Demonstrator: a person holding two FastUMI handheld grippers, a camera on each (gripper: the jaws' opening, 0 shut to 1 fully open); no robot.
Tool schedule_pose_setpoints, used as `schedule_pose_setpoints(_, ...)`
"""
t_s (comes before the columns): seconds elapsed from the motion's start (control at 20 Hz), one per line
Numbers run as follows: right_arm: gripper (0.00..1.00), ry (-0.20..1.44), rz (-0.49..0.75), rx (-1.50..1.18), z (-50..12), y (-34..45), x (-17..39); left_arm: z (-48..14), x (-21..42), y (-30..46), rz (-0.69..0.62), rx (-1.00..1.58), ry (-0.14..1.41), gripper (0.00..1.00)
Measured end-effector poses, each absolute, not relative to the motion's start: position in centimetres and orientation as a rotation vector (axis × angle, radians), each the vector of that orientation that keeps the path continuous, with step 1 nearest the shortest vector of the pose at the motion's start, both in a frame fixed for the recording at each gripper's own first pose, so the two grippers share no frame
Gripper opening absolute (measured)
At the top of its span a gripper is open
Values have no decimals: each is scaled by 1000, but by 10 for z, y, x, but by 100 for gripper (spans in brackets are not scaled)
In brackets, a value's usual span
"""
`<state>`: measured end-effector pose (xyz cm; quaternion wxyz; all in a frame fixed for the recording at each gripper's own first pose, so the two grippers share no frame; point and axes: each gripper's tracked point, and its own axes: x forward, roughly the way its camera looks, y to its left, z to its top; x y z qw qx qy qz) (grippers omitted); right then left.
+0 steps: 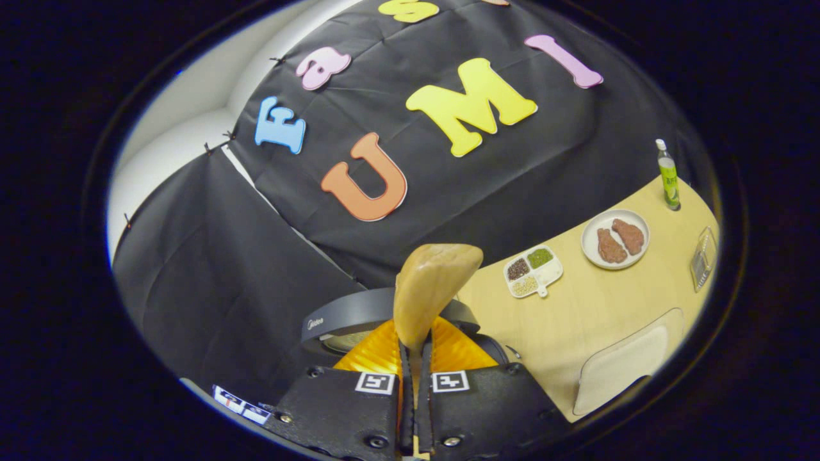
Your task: Close the left gripper, press the button to open the rice cooker; take a wooden spoon from the chopstick holder with the right hand, scoop a spoonful of rice and pour it into the rice cooker, then put the wooden spoon back into the chopstick holder.
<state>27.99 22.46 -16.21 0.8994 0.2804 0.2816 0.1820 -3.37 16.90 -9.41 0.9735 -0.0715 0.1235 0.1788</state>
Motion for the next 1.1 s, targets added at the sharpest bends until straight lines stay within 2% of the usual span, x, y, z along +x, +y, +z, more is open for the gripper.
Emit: schedule_pose_setpoints(1.1,8,523,375,249,-187,237,289,-116,-30,192,391,-179,293,95)
